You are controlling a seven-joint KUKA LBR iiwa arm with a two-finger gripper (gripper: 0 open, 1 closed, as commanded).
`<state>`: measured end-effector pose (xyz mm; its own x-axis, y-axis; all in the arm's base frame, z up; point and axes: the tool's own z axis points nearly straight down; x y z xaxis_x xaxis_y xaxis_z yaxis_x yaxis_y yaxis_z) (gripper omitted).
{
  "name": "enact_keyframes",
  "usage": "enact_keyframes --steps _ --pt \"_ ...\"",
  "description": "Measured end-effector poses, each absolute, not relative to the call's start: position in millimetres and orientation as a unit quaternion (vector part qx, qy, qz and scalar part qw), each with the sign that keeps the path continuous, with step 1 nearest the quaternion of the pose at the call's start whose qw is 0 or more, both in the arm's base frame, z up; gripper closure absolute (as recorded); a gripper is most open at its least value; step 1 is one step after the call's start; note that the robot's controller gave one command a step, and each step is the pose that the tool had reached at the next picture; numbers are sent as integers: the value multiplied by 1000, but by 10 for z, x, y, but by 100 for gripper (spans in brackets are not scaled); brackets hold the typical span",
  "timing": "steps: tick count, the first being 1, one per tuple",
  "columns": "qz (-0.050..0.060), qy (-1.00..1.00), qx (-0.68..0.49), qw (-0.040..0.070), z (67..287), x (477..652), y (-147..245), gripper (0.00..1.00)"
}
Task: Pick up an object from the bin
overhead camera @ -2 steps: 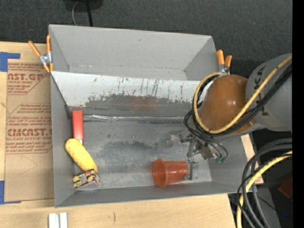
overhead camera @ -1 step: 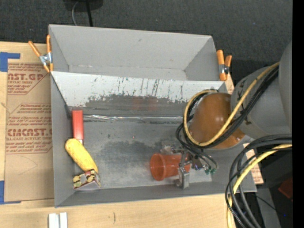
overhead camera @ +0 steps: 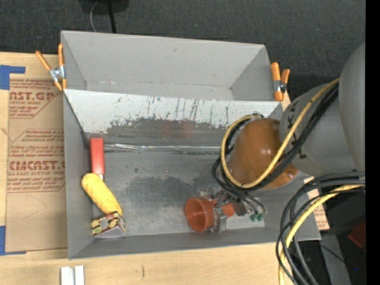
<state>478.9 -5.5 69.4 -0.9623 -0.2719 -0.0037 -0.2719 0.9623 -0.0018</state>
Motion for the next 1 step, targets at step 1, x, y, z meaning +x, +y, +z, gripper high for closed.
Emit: enact_keyframes --steps 1 --pt "-1 991 -137 2 694 4789 -55 100"
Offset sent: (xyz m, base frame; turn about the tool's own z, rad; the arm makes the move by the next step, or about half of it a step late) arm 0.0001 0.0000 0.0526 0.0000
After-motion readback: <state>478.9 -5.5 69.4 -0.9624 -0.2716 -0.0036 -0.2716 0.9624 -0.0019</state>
